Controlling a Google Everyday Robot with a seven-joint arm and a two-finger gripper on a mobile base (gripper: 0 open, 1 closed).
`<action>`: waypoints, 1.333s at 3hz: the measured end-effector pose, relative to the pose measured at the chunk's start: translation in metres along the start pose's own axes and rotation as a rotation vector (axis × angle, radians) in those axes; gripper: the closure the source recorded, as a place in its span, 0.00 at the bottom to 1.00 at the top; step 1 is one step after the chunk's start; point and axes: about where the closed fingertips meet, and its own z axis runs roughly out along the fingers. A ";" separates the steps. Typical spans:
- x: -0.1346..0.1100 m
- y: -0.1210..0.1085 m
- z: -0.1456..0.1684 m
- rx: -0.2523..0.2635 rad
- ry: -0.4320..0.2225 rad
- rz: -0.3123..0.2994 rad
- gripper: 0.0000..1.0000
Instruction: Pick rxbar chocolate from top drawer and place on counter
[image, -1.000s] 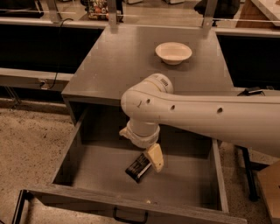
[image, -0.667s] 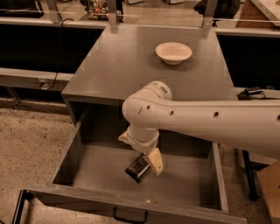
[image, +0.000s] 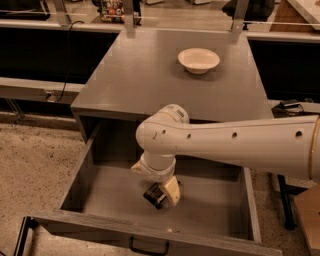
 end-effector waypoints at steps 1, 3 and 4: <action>0.001 0.002 0.015 -0.033 0.007 -0.016 0.25; 0.004 0.005 0.028 -0.082 0.028 -0.026 0.71; 0.004 0.004 0.026 -0.082 0.028 -0.026 0.96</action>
Offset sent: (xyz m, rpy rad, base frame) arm 0.0030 -0.0019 -0.0387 -0.0946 0.0367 0.0366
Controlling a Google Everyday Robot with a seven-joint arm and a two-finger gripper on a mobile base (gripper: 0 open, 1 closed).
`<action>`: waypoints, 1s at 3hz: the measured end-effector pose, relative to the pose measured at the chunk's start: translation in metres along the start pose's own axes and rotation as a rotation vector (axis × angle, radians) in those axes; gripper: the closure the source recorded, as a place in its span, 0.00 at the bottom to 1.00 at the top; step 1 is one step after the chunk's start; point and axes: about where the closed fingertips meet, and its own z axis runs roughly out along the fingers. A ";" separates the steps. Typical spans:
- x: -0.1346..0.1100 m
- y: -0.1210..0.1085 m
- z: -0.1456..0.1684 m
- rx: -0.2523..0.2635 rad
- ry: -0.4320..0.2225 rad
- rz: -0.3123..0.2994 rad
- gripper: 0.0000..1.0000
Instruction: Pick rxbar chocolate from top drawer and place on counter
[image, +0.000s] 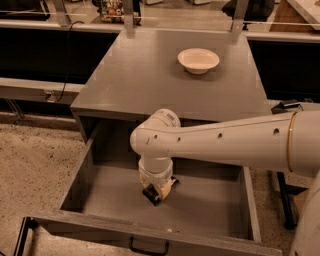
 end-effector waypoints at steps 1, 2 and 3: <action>0.008 0.002 -0.009 0.029 -0.058 0.063 1.00; 0.025 0.014 -0.063 0.110 -0.105 0.156 1.00; 0.040 0.032 -0.135 0.210 -0.059 0.202 1.00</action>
Offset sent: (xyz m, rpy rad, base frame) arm 0.0217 -0.0687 0.1570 0.2807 -0.0353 -0.2894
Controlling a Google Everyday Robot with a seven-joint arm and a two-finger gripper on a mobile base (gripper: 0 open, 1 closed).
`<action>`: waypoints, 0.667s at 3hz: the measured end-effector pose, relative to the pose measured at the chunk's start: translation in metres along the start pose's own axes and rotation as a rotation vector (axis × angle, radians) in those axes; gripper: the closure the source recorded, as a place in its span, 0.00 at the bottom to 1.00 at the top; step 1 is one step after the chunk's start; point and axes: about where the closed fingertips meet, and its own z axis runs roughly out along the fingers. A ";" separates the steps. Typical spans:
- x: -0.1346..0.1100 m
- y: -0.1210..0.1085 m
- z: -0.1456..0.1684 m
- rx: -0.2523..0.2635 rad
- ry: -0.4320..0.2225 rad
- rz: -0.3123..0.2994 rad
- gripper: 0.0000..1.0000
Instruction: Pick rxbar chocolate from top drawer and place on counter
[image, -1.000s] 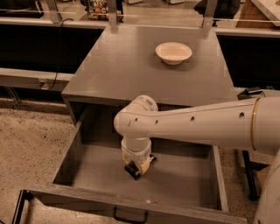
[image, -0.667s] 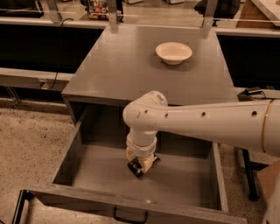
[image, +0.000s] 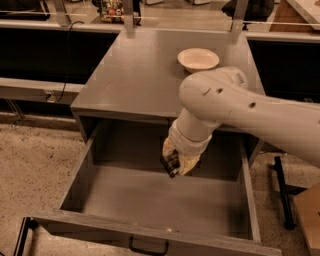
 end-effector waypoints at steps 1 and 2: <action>0.007 -0.007 -0.077 0.073 0.089 -0.016 1.00; 0.018 -0.022 -0.132 0.083 0.192 -0.033 1.00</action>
Offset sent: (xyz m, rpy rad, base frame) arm 0.0306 -0.0423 0.1943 -0.1956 -0.2722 -0.0238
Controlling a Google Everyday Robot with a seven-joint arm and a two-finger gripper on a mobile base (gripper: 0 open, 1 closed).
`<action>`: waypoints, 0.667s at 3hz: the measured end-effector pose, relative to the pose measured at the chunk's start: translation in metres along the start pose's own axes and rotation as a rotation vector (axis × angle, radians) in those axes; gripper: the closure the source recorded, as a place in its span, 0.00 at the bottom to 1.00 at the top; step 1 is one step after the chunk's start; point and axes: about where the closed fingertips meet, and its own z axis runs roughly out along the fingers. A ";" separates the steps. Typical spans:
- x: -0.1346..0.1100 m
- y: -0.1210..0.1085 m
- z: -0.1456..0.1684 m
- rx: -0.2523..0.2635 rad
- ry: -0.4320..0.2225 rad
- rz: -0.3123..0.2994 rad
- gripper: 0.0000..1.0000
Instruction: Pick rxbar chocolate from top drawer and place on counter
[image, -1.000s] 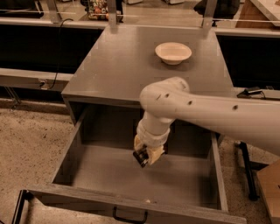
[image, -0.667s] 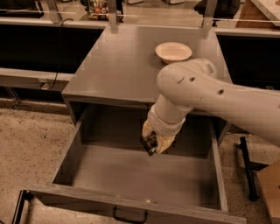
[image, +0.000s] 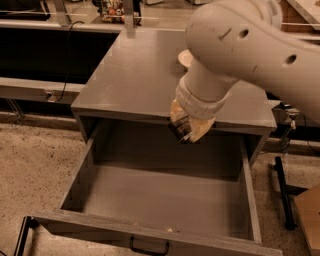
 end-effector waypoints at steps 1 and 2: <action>0.036 -0.024 -0.020 -0.029 0.054 -0.005 1.00; 0.079 -0.043 -0.007 -0.098 0.028 0.061 1.00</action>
Offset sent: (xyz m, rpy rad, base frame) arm 0.1537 -0.0579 0.0471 -0.0225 0.1266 -0.1717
